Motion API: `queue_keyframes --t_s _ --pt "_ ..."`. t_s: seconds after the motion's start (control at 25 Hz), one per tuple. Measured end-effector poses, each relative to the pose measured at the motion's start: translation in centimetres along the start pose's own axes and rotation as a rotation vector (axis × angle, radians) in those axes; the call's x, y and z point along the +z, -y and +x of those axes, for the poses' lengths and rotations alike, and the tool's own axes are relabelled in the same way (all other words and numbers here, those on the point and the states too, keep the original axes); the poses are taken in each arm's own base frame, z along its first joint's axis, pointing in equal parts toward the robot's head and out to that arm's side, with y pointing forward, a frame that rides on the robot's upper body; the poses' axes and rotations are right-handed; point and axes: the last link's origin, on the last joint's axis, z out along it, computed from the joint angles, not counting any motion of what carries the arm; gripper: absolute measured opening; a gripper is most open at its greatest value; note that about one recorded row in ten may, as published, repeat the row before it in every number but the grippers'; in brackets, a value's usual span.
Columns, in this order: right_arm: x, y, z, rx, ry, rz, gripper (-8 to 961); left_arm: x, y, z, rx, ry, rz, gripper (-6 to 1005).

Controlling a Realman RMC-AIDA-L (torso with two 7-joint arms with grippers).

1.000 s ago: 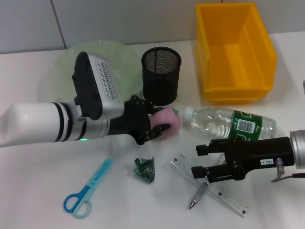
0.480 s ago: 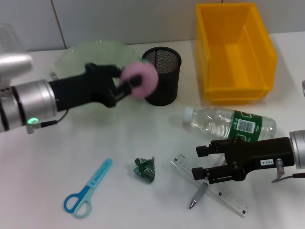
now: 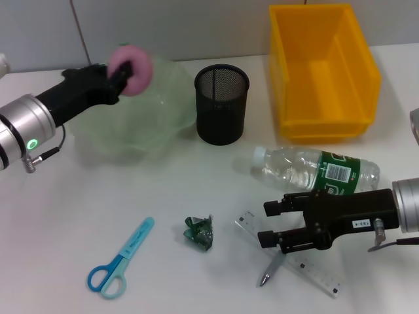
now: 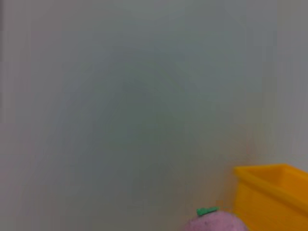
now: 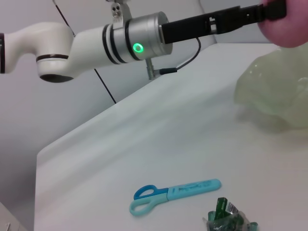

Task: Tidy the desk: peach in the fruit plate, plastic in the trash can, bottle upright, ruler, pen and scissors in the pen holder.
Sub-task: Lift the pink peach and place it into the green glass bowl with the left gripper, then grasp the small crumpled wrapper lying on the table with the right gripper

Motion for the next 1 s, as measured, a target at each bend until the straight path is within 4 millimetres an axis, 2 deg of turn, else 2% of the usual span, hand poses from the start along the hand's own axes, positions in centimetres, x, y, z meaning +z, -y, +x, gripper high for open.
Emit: queue_keyframes --t_s 0.24,0.48,0.8,1.0 --pt "0.3 -0.2 0.1 0.004 0.003 -0.005 768 0.3 0.3 -0.8 0.053 0.011 0.050 184" --pt "0.5 -0.3 0.1 0.002 0.005 -0.010 768 1.0 0.1 -1.3 0.057 0.049 0.054 343" --pt "0.6 -0.3 0.1 0.002 0.005 -0.012 767 1.6 -0.1 -1.7 0.083 0.095 0.058 726" --pt "0.7 -0.3 0.0 0.001 0.006 -0.014 767 1.4 0.0 -1.7 0.080 0.093 0.061 794"
